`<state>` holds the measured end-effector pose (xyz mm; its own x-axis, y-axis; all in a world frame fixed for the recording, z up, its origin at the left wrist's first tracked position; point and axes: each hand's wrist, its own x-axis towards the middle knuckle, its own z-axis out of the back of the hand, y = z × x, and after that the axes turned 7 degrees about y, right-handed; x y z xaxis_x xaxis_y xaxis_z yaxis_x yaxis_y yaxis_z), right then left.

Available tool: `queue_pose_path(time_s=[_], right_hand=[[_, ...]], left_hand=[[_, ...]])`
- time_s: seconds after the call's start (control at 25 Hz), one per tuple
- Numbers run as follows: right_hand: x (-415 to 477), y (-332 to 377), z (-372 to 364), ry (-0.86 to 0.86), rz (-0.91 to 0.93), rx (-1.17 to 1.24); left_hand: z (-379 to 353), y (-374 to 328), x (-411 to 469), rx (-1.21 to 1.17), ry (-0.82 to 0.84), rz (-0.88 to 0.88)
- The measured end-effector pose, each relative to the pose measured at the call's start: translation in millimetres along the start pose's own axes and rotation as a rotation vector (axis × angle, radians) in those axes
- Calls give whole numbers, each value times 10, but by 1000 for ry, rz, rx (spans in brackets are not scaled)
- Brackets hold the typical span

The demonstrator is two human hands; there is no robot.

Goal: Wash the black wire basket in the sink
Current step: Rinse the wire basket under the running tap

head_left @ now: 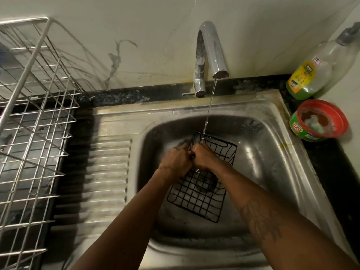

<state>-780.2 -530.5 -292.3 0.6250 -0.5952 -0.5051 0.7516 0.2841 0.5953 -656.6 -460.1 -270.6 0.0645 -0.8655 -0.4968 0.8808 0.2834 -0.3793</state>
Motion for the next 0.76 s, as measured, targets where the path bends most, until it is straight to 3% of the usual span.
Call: queue_pose_path(time_s=[0.08, 0.24, 0.32, 0.4, 0.48, 0.6, 0.76], right_hand=[[-5, -36, 24, -8, -2, 59], [-37, -72, 14, -44, -73, 254], [-30, -89, -24, -82, -50, 300], [-26, -127, -71, -243, -2, 313], [-50, -155, -101, -459, 53, 191], [-54, -98, -139, -632, 244, -69], [69, -13, -59, -524, 309, -297]], left_hand=[[-4, -11, -42, -154, 11, -69], [-23, -89, -17, -117, -213, 126], [-21, -107, 72, -147, -181, 85], [-32, -94, 145, -78, -55, 49], [-78, -105, 139, 10, -6, 24], [-160, -110, 73, -82, -134, -111], [-330, -121, -20, -313, -258, -3]])
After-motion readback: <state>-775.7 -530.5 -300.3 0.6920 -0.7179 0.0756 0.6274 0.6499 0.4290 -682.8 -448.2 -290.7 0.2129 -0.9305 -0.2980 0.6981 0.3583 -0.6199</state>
